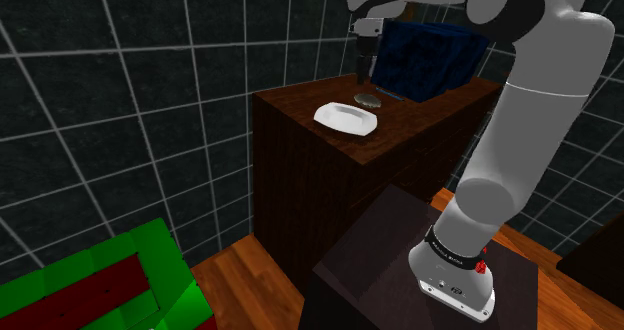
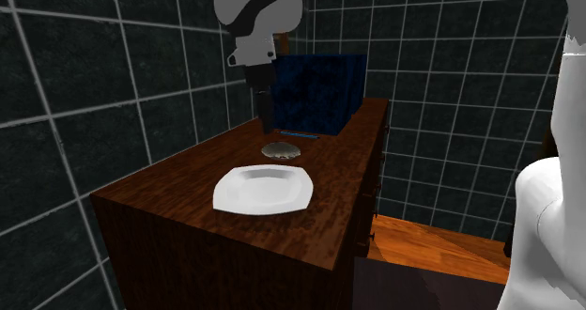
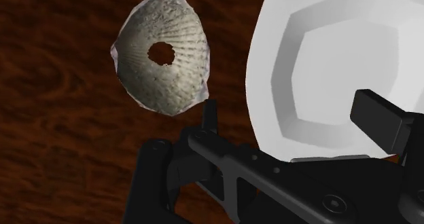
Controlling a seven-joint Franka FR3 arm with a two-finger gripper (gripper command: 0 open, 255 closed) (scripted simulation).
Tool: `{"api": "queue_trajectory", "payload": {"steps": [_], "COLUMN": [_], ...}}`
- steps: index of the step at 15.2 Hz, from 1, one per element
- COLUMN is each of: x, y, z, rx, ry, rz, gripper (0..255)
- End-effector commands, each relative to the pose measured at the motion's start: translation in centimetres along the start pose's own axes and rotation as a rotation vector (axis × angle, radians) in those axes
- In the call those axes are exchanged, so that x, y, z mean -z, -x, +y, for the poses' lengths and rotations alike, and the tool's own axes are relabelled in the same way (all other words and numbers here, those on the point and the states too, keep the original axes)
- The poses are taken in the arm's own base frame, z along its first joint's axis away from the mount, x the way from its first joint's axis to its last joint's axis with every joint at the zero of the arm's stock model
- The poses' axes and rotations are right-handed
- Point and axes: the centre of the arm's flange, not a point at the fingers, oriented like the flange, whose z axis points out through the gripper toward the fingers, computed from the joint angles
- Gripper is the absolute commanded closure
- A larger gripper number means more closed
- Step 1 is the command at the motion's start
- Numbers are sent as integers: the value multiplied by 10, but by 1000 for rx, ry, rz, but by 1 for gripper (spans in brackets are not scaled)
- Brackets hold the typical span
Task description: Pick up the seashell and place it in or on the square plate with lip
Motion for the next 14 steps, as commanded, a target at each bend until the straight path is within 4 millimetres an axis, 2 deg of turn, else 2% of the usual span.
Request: {"api": "queue_trajectory", "payload": {"steps": [1,9,10,14], "x": [-4,-35,-37,-59], "y": [-11,-57,-61,-60], "z": [25,122,129,128], "rx": [15,65,69,69], "ry": [-9,-45,-48,-48], "rz": [-5,-24,-26,-26], "gripper": [0,0,0,0]}}
